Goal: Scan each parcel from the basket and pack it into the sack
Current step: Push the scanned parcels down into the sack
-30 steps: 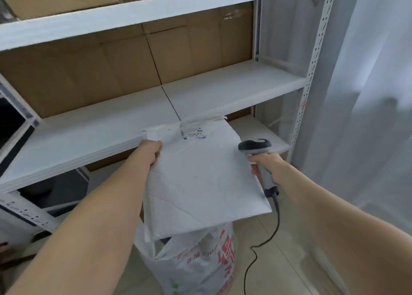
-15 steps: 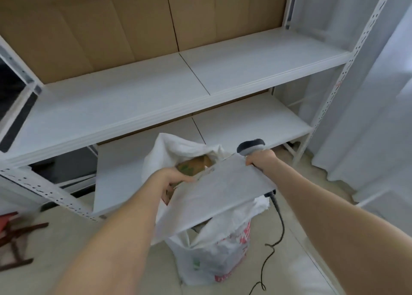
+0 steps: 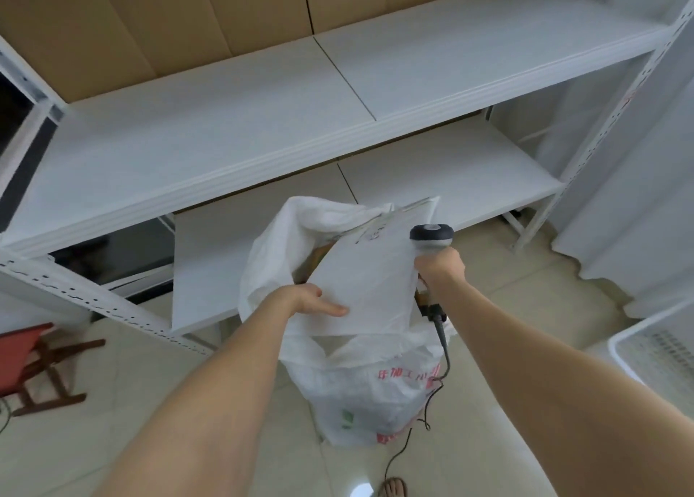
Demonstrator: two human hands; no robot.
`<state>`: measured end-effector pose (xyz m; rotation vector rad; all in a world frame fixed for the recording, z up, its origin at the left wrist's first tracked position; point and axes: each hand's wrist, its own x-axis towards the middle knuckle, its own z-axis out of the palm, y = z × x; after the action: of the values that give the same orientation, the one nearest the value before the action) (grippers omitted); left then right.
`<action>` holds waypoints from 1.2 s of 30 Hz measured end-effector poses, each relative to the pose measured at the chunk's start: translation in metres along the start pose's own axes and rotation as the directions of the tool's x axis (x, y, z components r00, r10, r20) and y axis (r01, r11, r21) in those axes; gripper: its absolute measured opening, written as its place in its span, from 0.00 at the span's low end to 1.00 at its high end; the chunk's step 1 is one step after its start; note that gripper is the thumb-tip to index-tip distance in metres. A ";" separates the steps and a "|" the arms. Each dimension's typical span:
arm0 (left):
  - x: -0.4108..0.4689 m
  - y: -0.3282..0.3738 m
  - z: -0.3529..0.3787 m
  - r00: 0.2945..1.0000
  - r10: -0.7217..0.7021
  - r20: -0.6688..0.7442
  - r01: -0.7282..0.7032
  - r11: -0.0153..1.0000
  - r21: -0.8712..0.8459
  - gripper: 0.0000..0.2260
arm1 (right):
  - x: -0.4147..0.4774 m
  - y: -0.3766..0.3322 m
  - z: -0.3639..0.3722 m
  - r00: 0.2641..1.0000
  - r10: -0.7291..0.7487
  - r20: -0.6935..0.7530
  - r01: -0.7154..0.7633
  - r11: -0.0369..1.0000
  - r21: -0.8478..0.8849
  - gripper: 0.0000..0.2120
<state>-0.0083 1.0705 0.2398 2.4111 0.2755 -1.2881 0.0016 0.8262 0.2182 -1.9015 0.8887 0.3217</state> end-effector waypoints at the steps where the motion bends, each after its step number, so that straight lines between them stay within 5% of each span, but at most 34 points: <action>1: 0.001 0.001 0.004 1.000 0.023 0.000 -0.023 1.000 0.001 0.46 | 0.001 0.001 0.003 1.000 0.005 0.014 -0.005 1.000 0.018 0.14; 4: 0.007 0.020 0.013 0.983 0.173 0.054 -0.174 0.985 0.000 0.49 | -0.005 0.005 0.013 0.998 -0.001 0.061 -0.002 0.998 0.057 0.10; 9: 0.020 0.060 0.045 0.952 0.280 0.120 -0.304 0.862 0.406 0.62 | -0.008 0.006 0.005 0.991 0.063 0.119 -0.081 0.985 0.152 0.10; 13: 0.027 0.072 0.085 0.936 0.351 -0.018 -0.277 0.769 0.577 0.56 | -0.004 0.007 -0.017 0.987 0.093 0.129 -0.119 0.969 0.217 0.07; 15: 0.029 0.074 0.090 0.935 0.350 -0.064 -0.245 0.766 0.595 0.52 | -0.003 0.012 -0.027 0.983 0.127 0.131 -0.142 0.984 0.112 0.09; 18: 0.029 0.076 0.092 0.941 0.337 0.037 -0.279 0.707 0.650 0.60 | -0.005 0.024 -0.038 0.941 0.228 0.250 -0.231 0.973 -0.019 0.15; 21: 0.031 0.073 0.108 0.938 0.345 0.044 -0.254 0.595 0.762 0.63 | -0.011 0.047 -0.039 0.868 0.342 0.361 -0.385 0.922 0.051 0.20; 24: 0.036 0.070 0.125 0.892 0.449 -0.054 -0.259 0.606 0.752 0.53 | -0.012 0.066 -0.036 0.813 0.372 0.448 -0.484 0.859 0.167 0.13; 29: 0.044 0.074 0.108 0.812 0.563 -0.158 -0.433 0.760 0.484 0.15 | -0.009 0.090 -0.019 0.838 0.324 0.440 -0.492 0.797 0.351 0.06; 32: 0.050 0.071 0.098 0.824 0.530 -0.201 -0.389 0.787 0.480 0.13 | -0.010 0.102 -0.010 0.887 0.207 0.412 -0.404 0.778 0.481 0.05; 36: 0.053 0.079 0.099 0.826 0.516 -0.228 -0.311 0.753 0.579 0.15 | -0.014 0.096 -0.017 0.852 0.211 0.478 -0.444 0.776 0.448 0.05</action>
<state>-0.0258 0.9562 0.1656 2.9277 -0.5859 -0.7379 -0.0781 0.7930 0.1711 -1.0797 0.9123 0.5862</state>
